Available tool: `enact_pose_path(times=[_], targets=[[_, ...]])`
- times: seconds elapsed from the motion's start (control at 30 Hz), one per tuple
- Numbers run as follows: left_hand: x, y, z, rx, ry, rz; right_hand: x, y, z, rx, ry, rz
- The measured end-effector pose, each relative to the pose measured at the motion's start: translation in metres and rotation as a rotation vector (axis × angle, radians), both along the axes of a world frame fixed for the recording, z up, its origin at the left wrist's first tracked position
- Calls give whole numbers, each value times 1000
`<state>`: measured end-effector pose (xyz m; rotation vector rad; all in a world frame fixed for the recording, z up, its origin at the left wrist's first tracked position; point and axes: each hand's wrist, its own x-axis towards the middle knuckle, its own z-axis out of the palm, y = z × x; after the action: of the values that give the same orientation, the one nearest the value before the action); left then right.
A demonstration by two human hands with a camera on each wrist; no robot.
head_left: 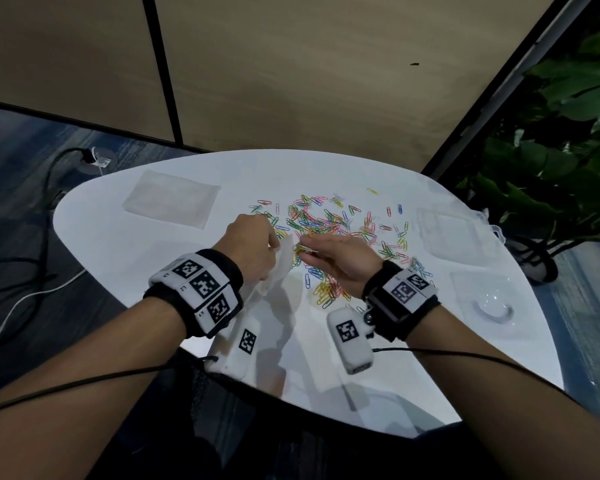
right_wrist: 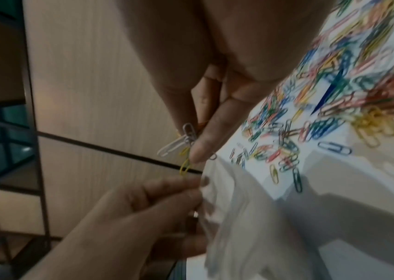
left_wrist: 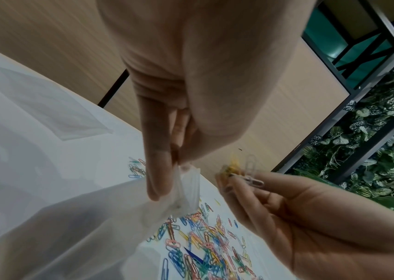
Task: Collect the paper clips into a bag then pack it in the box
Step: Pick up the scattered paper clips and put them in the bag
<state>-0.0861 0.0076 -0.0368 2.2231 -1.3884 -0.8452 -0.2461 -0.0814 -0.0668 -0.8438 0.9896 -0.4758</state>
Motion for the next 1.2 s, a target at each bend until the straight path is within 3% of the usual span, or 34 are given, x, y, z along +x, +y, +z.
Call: enact_pose_path(times=[0.13,0.27,0.33,0.43,0.5,0.63,0.7,0.77,0.87,1.0,1.2], targets=[[-1,0,0,-25,19,7,17,11,-6,-11,38,33],[0,0,0,-42,26,-5,27,22,-10,-96,145,202],[0,1,-1,-53,35,-10,31,26,-13,-267,262,284],[0,3,-2,-56,51,-4,31,25,-9,-750,609,582],[1,4,-3,-49,40,-3,27,23,-1,-869,672,685],[7,5,-1,-26,12,18,-1,5,8,-708,482,439],[10,5,2,-17,9,19,-29,-10,2,-789,680,465],[12,7,3,-4,-9,13,-66,-24,-11,-840,1007,660],[15,9,5,16,-26,3,-114,-26,-35,-733,1240,760],[17,12,8,1,-36,4,-136,-15,-62,-724,1197,697],[11,8,8,14,-47,-11,-99,-8,-80,-718,994,549]])
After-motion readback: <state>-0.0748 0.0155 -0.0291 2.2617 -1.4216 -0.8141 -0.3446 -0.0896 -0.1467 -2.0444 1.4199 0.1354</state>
